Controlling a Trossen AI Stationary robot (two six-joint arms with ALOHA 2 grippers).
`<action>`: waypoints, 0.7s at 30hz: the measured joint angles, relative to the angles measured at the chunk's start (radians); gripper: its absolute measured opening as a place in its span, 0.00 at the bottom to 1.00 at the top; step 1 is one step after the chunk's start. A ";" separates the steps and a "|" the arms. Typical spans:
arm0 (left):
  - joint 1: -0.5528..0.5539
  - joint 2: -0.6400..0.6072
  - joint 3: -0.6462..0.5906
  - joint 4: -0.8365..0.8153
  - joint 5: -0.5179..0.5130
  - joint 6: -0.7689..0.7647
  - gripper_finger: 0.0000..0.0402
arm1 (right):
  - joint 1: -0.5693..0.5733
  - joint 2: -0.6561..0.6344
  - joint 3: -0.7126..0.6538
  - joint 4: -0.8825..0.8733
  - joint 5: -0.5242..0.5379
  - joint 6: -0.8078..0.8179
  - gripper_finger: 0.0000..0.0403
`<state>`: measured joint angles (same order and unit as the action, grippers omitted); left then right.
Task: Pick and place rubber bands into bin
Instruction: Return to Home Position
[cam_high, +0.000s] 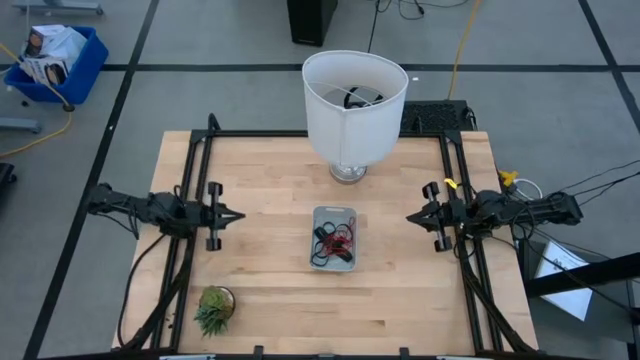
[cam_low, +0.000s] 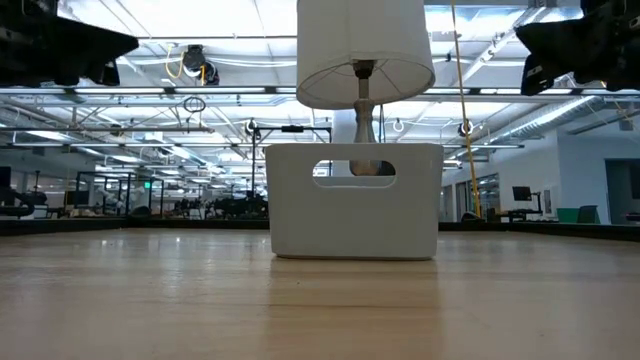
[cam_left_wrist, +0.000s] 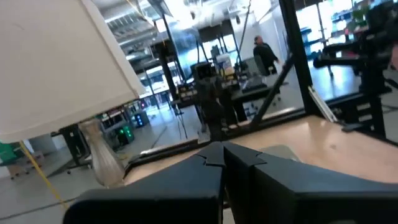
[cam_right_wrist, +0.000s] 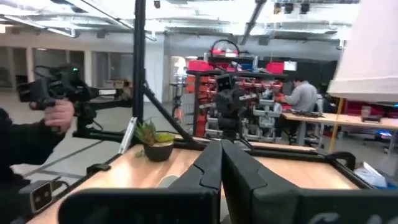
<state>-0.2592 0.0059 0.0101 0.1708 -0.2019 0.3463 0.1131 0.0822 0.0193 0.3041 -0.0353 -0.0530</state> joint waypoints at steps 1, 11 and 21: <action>0.000 -0.001 0.000 -0.001 -0.001 -0.008 0.00 | 0.000 0.000 0.000 -0.002 0.011 0.004 0.00; 0.000 -0.001 0.000 -0.079 -0.004 -0.062 0.00 | -0.002 0.000 -0.002 -0.082 0.063 0.037 0.00; 0.000 -0.001 0.000 -0.102 -0.007 -0.087 0.00 | -0.002 0.000 -0.004 -0.133 0.093 0.042 0.00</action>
<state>-0.2592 0.0051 0.0101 0.0684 -0.2091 0.2590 0.1112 0.0818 0.0154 0.1708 0.0573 -0.0113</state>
